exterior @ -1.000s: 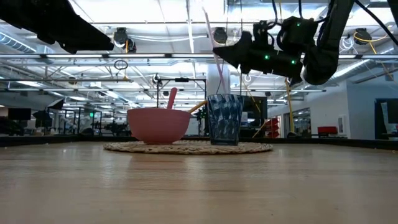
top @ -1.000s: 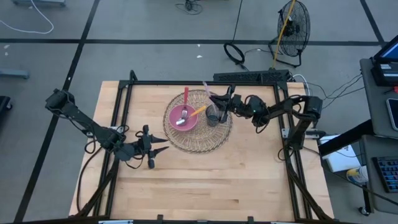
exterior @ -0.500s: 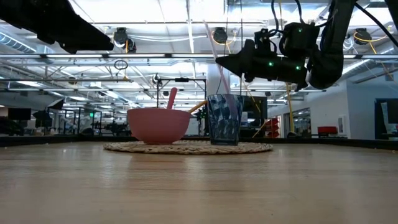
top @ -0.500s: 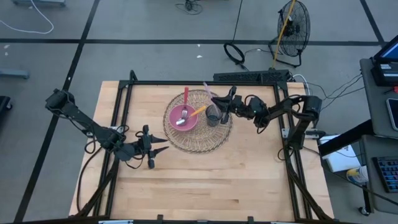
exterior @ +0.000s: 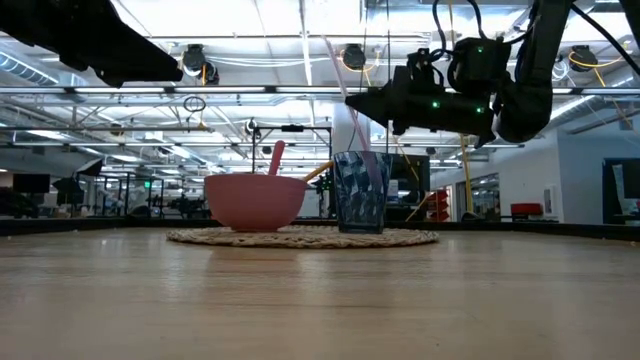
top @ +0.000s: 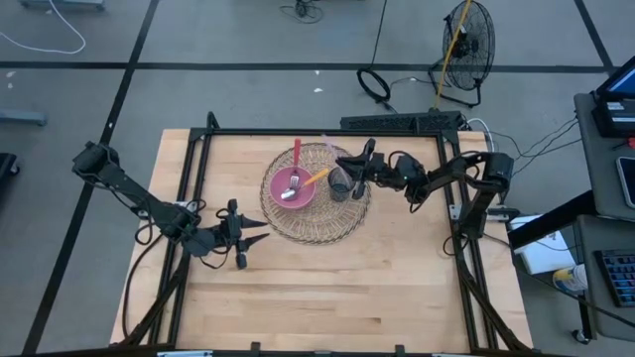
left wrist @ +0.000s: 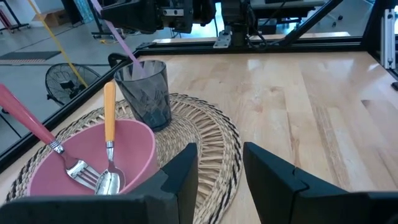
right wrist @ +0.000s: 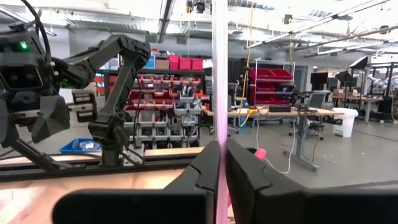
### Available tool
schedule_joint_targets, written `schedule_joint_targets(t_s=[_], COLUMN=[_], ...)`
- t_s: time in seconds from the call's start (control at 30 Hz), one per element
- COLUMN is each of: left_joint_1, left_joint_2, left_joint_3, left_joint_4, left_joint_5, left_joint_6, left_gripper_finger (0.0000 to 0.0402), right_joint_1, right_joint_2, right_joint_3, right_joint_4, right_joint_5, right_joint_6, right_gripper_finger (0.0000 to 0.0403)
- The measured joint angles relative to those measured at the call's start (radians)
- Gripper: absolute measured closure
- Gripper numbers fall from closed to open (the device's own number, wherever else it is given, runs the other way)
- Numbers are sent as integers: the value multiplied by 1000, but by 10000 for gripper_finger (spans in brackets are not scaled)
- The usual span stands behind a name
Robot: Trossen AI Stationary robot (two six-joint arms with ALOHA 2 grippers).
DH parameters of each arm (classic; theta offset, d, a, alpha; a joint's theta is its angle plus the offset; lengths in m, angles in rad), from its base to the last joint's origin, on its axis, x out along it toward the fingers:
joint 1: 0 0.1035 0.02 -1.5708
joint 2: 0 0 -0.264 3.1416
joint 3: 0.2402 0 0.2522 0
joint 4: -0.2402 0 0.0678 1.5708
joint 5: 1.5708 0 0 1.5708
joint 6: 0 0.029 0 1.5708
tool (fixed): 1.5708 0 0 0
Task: Pick & Place Utensil
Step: Put the pink straw into the blue cup on the brown placemat
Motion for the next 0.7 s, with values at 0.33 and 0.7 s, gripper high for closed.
schedule_joint_targets(t_s=[0.33, 0.7], left_joint_1=[0, 0], left_joint_2=[0, 0], left_joint_3=[0, 0], left_joint_4=[-1, 0], left_joint_5=[0, -3], left_joint_6=[5, 10], left_gripper_finger=[270, 270], right_joint_1=[0, 16], right_joint_2=[0, 0], right_joint_3=[-26, -69], right_joint_4=[-20, -25], right_joint_5=[0, 0], right_joint_6=[-1, 1], right_gripper_finger=[394, 394])
